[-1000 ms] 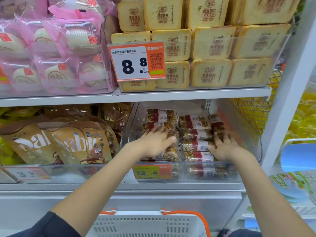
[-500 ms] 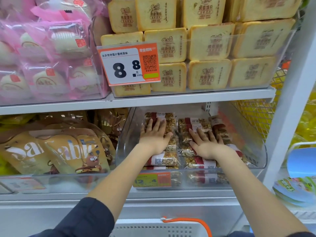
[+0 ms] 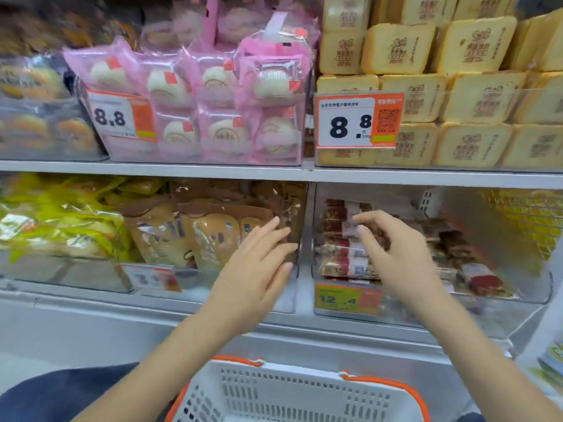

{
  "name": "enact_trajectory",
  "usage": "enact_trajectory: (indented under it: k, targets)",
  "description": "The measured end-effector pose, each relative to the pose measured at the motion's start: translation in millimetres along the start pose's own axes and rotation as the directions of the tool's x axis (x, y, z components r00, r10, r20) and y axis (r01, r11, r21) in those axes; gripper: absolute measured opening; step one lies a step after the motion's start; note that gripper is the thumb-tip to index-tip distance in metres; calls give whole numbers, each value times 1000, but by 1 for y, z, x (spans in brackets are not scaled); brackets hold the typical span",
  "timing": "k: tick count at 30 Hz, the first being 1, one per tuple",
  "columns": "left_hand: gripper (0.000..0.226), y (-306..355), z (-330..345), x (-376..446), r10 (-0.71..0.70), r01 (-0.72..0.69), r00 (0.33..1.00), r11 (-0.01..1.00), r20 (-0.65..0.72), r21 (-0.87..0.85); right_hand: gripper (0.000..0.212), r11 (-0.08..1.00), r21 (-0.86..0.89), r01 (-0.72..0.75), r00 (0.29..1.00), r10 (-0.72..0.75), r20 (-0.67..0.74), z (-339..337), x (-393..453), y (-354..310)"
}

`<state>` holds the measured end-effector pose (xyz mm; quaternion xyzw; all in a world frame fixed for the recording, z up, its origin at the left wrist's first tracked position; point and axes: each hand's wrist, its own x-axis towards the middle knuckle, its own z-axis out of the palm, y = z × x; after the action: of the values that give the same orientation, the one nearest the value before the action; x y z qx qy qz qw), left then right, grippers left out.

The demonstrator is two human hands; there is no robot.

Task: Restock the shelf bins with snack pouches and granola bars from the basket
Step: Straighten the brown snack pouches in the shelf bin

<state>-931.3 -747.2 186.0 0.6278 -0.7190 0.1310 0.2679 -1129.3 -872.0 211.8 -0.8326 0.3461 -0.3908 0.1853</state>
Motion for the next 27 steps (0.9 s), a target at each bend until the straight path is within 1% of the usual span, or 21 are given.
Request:
enact_trajectory:
  k: [2, 3, 5, 6, 8, 10, 11, 13, 15, 16, 17, 18, 19, 20, 21, 22, 23, 24, 25, 26, 27]
  targets:
    - [38, -35, -11, -38, -90, 90, 995, 996, -52, 14, 35, 996, 1, 85, 985, -84, 153, 32, 3, -29]
    - [39, -52, -16, -51, -152, 154, 986, 988, -67, 16, 43, 992, -15, 128, 971, -122, 207, 48, 9, -41]
    - [45, -86, -26, -66, -271, 274, 956, 962, -111, 14, 55, 977, -79, 196, 952, -170, 255, 75, 29, -63]
    - [48, -103, -31, -69, -316, 322, 940, 946, -129, 26, 59, 961, -151, 230, 946, -185, 265, 88, 39, -73]
    - [55, -138, -36, -71, -366, 379, 917, 923, -159, 61, 64, 879, -357, 315, 934, -220, 281, 114, 59, -93]
    - [60, -166, -43, -62, -393, 413, 899, 908, -193, 73, 68, 789, -518, 331, 930, -180, 320, 137, 76, -111]
    - [64, -175, -47, -54, -400, 419, 896, 906, -192, 64, 69, 761, -571, 308, 934, -129, 332, 146, 85, -117]
    - [89, -186, -52, -34, -352, 361, 929, 930, -119, 71, 61, 749, -607, 265, 933, -40, 358, 157, 96, -129]
    - [111, -187, -52, -17, -247, 251, 968, 951, -44, 179, 36, 801, -535, 268, 901, -12, 434, 161, 94, -141]
    - [112, -184, -51, -11, -217, 216, 976, 955, -16, 205, 22, 817, -488, 308, 871, -35, 490, 161, 89, -144]
    - [107, -183, -49, -8, -191, 187, 982, 961, -3, 204, 12, 826, -442, 351, 831, -56, 554, 158, 82, -147]
    - [94, -183, -47, -8, -155, 151, 988, 973, 9, 176, 19, 837, -408, 366, 791, -49, 610, 154, 77, -149]
    - [73, -183, -45, -10, -119, 117, 993, 983, 9, 139, 31, 865, -378, 331, 752, 1, 659, 148, 73, -151]
    - [52, -183, -46, -14, -93, 92, 996, 988, 3, 120, 43, 914, -330, 236, 703, 74, 707, 141, 74, -152]
    - [38, -182, -47, -19, -90, 89, 996, 988, 4, 124, 54, 963, -256, 83, 642, 145, 753, 135, 79, -149]
    - [30, -181, -49, -24, -104, 99, 994, 986, 32, 137, 66, 980, -173, -100, 569, 199, 798, 131, 87, -144]
    - [22, -182, -49, -29, -123, 113, 990, 983, 62, 146, 74, 957, -79, -280, 515, 220, 829, 131, 96, -139]
    - [15, -182, -51, -33, -148, 130, 983, 980, 111, 152, 75, 926, -6, -378, 518, 217, 828, 136, 104, -131]
    - [21, -182, -53, -37, -168, 143, 975, 975, 145, 168, 71, 914, 43, -404, 566, 213, 796, 142, 111, -124]
    - [27, -182, -55, -40, -194, 165, 967, 971, 167, 172, 64, 949, 19, -314, 656, 202, 727, 151, 117, -116]
    - [28, -184, -56, -43, -206, 176, 964, 969, 168, 174, 56, 981, -46, -187, 732, 170, 660, 161, 123, -106]
